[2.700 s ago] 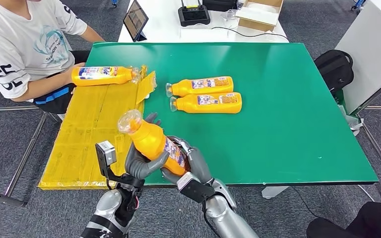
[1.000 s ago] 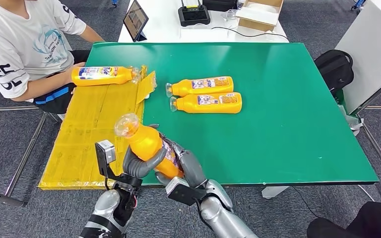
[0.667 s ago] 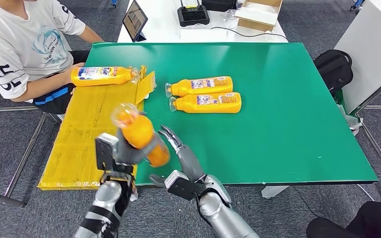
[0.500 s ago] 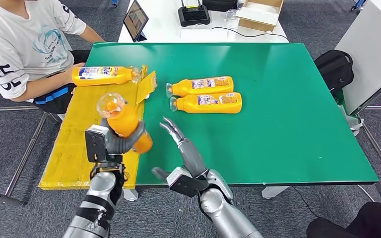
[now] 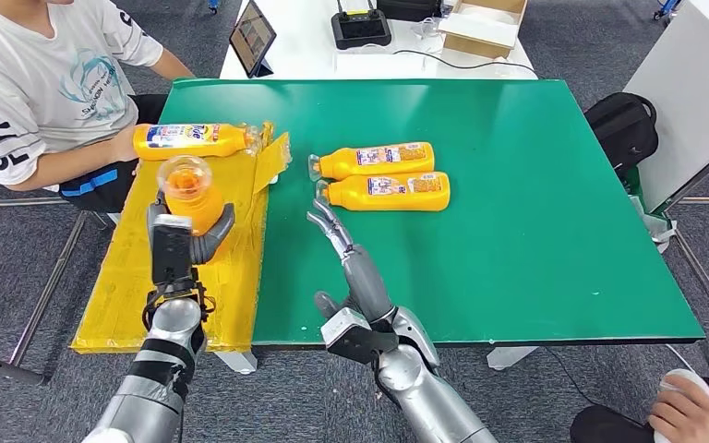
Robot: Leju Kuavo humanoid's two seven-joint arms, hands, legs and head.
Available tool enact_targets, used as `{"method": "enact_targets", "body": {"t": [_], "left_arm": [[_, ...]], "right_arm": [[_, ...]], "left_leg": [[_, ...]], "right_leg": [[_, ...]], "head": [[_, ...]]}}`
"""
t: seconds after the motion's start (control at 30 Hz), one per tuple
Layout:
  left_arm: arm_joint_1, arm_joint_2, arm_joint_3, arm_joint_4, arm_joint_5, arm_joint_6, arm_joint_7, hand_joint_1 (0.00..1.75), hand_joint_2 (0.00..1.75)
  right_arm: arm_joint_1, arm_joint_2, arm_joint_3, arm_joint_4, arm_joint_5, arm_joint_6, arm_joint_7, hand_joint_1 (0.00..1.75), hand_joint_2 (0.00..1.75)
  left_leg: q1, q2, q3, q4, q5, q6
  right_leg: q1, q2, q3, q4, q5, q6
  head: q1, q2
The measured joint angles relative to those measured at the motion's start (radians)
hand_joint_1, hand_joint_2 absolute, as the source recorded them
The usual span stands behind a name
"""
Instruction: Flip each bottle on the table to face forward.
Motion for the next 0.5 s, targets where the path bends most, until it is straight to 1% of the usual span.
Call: {"method": "enact_targets", "body": {"t": [0.03, 0.07, 0.1, 0.17, 0.2, 0.27, 0.37, 0.43, 0.5], "left_arm": [[-0.006, 0.001, 0.007, 0.006, -0.011, 0.016, -0.002, 1.75, 1.75], [-0.019, 0.006, 0.016, 0.025, -0.064, 0.066, -0.001, 1.75, 1.75], [-0.041, 0.019, 0.036, 0.063, -0.278, 0.144, 0.029, 1.75, 1.75], [-0.089, 0.045, 0.090, 0.149, -0.781, 0.291, 0.092, 1.75, 1.75], [-0.105, 0.055, 0.116, 0.182, -0.991, 0.324, 0.124, 1.75, 1.75], [-0.112, 0.060, 0.140, 0.199, -1.070, 0.327, 0.157, 1.75, 1.75], [-0.132, 0.077, 0.150, 0.232, -1.215, 0.328, 0.257, 1.75, 1.75], [-0.172, 0.101, 0.131, 0.307, -1.299, 0.315, 0.326, 1.75, 1.75], [-0.223, 0.130, 0.083, 0.411, -1.329, 0.276, 0.374, 1.75, 1.75]], "right_arm": [[0.000, -0.001, 0.000, -0.003, -0.002, -0.003, -0.002, 0.00, 0.00], [0.001, -0.002, 0.000, -0.010, -0.006, -0.010, -0.008, 0.00, 0.00], [0.001, -0.003, 0.000, -0.024, -0.011, -0.027, -0.022, 0.00, 0.00], [0.002, -0.004, 0.000, -0.059, -0.019, -0.060, -0.049, 0.00, 0.00], [0.002, -0.003, 0.001, -0.073, -0.022, -0.074, -0.059, 0.00, 0.00], [0.002, -0.003, 0.002, -0.084, -0.028, -0.085, -0.070, 0.00, 0.00], [0.004, -0.003, 0.003, -0.105, -0.043, -0.122, -0.095, 0.00, 0.00], [0.008, -0.003, 0.004, -0.132, -0.056, -0.176, -0.101, 0.00, 0.00], [0.015, -0.003, 0.010, -0.172, -0.075, -0.244, -0.103, 0.00, 0.00]], "left_leg": [[0.000, 0.000, 0.000, 0.000, 0.000, 0.000], [0.000, 0.000, 0.000, 0.000, 0.000, 0.000], [0.000, 0.000, 0.000, 0.000, 0.000, 0.000], [0.000, 0.000, 0.000, 0.000, 0.000, 0.000], [0.000, 0.000, 0.000, 0.000, 0.000, 0.000], [0.000, 0.000, 0.000, 0.000, 0.000, 0.000], [0.000, 0.000, 0.000, 0.000, 0.000, 0.000], [0.000, 0.000, 0.000, 0.000, 0.000, 0.000], [0.000, 0.001, 0.000, 0.000, 0.000, 0.000]], "right_leg": [[0.000, 0.000, 0.000, 0.000, 0.000, 0.000], [0.000, 0.000, 0.000, 0.000, 0.000, 0.000], [0.000, 0.000, 0.000, 0.000, 0.000, 0.000], [0.000, 0.000, 0.000, 0.000, 0.000, 0.000], [0.000, 0.000, 0.000, 0.000, 0.000, 0.000], [0.000, 0.000, 0.000, 0.000, 0.000, 0.000], [0.000, 0.000, 0.000, 0.000, 0.000, 0.000], [0.000, 0.000, -0.001, 0.000, 0.000, 0.000], [0.000, 0.001, -0.001, 0.000, 0.000, 0.000]], "head": [[0.000, 0.000], [0.000, 0.000], [0.000, 0.000], [0.000, 0.000], [0.000, 0.000], [0.000, 0.000], [0.000, 0.000], [0.000, 0.000], [0.000, 0.000]]}}
